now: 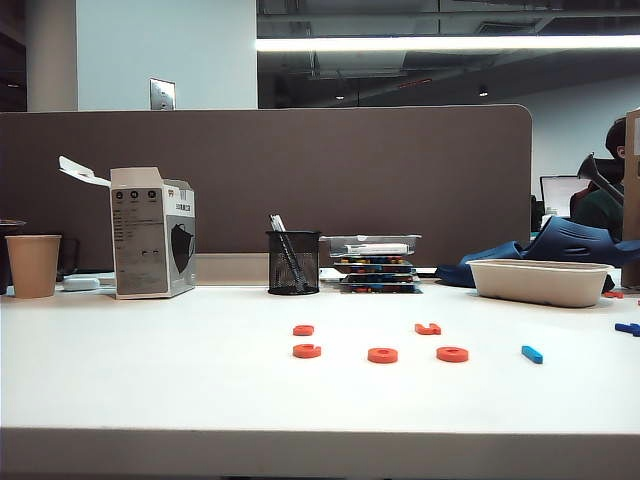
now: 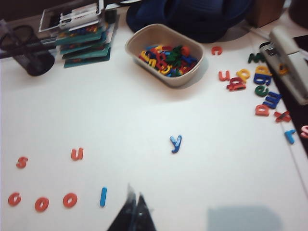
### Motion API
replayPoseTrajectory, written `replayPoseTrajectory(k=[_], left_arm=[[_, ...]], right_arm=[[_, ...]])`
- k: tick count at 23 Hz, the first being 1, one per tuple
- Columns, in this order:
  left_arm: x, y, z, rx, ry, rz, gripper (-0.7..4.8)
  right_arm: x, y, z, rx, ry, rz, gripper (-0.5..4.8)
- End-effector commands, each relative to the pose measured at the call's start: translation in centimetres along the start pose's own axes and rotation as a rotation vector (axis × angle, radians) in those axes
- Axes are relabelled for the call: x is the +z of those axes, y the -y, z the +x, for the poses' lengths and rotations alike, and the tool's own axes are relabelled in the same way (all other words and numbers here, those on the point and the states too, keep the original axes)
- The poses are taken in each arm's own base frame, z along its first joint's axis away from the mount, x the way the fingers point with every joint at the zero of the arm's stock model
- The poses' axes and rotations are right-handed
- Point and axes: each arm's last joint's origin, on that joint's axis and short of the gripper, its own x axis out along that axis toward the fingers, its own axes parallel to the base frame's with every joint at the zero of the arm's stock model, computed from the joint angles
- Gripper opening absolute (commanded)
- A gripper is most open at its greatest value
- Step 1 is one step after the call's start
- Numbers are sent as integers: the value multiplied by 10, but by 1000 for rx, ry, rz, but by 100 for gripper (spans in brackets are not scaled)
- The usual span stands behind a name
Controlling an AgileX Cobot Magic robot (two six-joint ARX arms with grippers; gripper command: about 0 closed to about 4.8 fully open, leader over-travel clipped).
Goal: Select the appropriate letters from the row of letter magnets placed on the table to arrange into the word "cool".
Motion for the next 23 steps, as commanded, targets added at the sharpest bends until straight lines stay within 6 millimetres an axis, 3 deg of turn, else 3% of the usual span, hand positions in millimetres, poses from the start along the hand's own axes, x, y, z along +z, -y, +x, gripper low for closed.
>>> replayPoseTrajectory(k=[1,6,12,18,23], left_arm=[[-20,-2,-22,-54,9,-45,-5],[-79,-13,-80,-72,68,-60,-5],[-147,-18,-108,-145,107,-15,-5],[-205,-21,-113,-160,165,-20,-5],[-219,-18,-81,-160,173,-21,-5]], right_arm=[[-16,-1,5,38,26,-22,-1],[-53,-3,1,108,174,-51,-1],[-91,2,1,127,229,-47,-1],[-119,9,16,138,300,-41,-2],[-135,15,34,148,398,-34,-2]])
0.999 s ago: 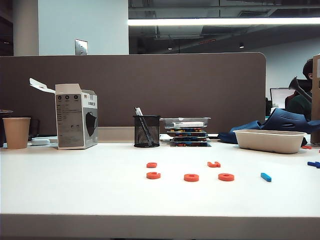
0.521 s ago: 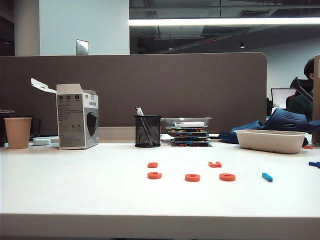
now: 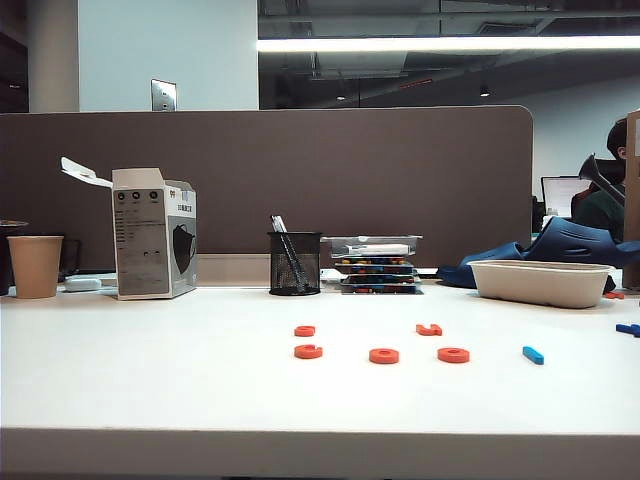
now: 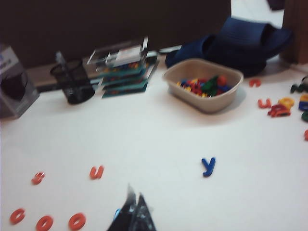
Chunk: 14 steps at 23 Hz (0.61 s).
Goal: Select the appropriate letters from the row of letter magnets placed on the table to arrange into the word "cool".
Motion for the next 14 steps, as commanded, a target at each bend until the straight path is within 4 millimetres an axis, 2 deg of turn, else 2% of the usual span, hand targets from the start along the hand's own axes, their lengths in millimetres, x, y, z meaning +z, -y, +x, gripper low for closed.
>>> replayPoseTrajectory(k=[1,4,5,9,11,14], left_arm=[[-5,-1,23,-12,102,3,-5],[-26,-3,51,-16,143,4,-5],[-41,-4,65,-17,135,2,-5],[-88,-6,98,-62,153,4,-5],[-103,-7,107,-89,196,-28,-5],[-114,-8,111,-89,216,-25,-5]], right_arm=[[-13,6,8,-15,53,-22,-1],[-30,12,19,-14,71,-70,-1],[-36,15,23,-24,77,-83,-1],[-53,22,30,-76,65,-151,-1],[-60,24,33,-80,59,-184,-1],[-67,26,35,-83,43,-201,-1]])
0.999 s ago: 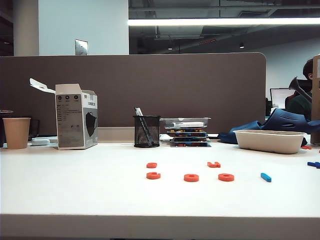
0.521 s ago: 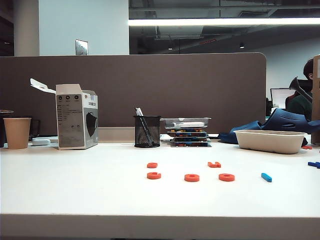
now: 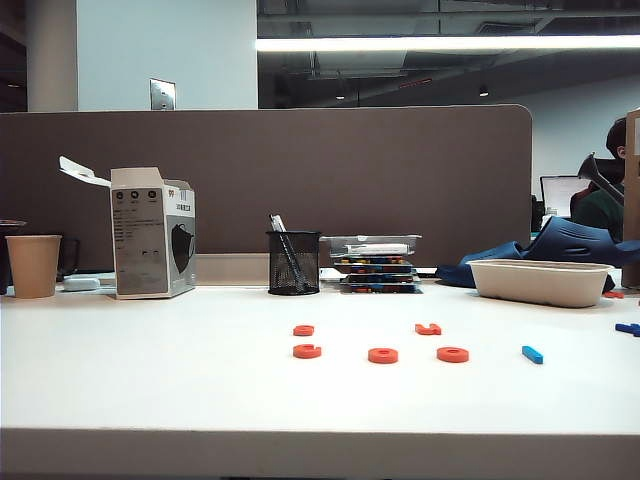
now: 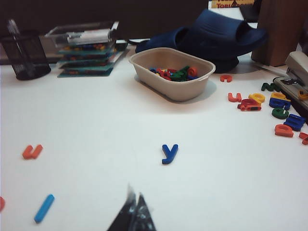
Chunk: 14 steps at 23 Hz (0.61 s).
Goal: Select the appropriate letters from the row of letter magnets placed on the table to arrange into the word "cool".
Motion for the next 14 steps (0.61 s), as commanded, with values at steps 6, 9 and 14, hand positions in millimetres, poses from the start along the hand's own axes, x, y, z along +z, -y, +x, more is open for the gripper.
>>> replayPoseTrajectory(k=[6,9,14], left_arm=[[-14,-2,3,0,45,17,-5],[-14,-3,3,47,44,18,-5],[-14,-3,3,50,39,15,-5]], right_arm=[[-7,1,2,-25,-10,-46,-1],[-7,1,2,-24,-9,-45,0],[-7,2,2,-26,-11,-45,0]])
